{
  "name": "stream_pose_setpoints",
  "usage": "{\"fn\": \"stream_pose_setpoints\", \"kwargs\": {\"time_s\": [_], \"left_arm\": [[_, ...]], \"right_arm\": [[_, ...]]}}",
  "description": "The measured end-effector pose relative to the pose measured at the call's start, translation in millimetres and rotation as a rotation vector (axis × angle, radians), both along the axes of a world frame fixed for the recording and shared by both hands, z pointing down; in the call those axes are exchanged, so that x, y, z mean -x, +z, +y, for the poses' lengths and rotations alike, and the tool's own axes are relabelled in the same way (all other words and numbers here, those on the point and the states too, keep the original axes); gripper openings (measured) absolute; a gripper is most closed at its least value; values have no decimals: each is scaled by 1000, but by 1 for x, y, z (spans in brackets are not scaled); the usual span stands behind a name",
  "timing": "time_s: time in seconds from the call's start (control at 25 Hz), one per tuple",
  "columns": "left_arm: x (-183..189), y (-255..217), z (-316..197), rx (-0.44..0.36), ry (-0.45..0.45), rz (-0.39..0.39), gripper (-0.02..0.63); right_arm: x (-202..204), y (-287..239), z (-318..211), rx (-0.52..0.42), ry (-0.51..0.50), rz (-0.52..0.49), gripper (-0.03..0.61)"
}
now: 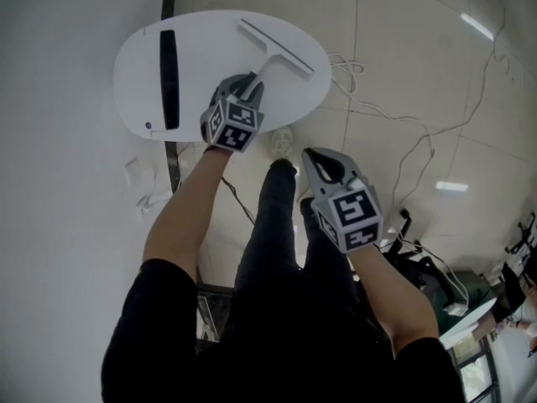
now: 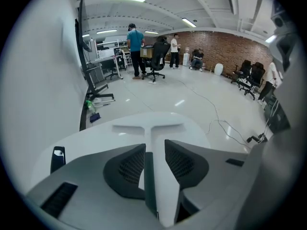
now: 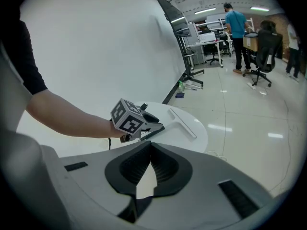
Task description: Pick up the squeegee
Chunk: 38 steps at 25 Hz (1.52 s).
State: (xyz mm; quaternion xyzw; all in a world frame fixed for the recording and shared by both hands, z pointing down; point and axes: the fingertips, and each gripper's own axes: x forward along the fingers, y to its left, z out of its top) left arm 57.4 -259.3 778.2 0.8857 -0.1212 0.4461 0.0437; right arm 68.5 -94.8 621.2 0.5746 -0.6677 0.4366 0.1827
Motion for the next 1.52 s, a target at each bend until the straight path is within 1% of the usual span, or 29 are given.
{"fn": "stream_pose_setpoints", "kwargs": {"time_s": [0.12,0.36,0.52,0.8,0.88,1.16,1.36,1.52], "left_arm": [[1,24,-7,19,9,-16,130],[1,55,-13,37,19,-48,130],[0,62,-18,42,16,-54,130],[-1,66,-16,48,25,-55,129],[-1,66,-16,41,25,-54,107],[0,59,-14,19,17,-58,98],[-3,35,-16,-6,-3,-12,95],[-1,9,-17,-32,-27,5,94]], "right_arm": [[-1,10,-7,10,19,-16,2],[-6,25,-12,37,43,-36,2],[-8,27,-15,46,60,-47,2],[-6,29,-19,46,55,-48,2],[-6,28,-21,45,56,-48,2],[-9,22,-15,30,50,-43,2],[-12,9,-10,10,53,-35,2],[-13,-9,-4,-17,42,-23,2]]}}
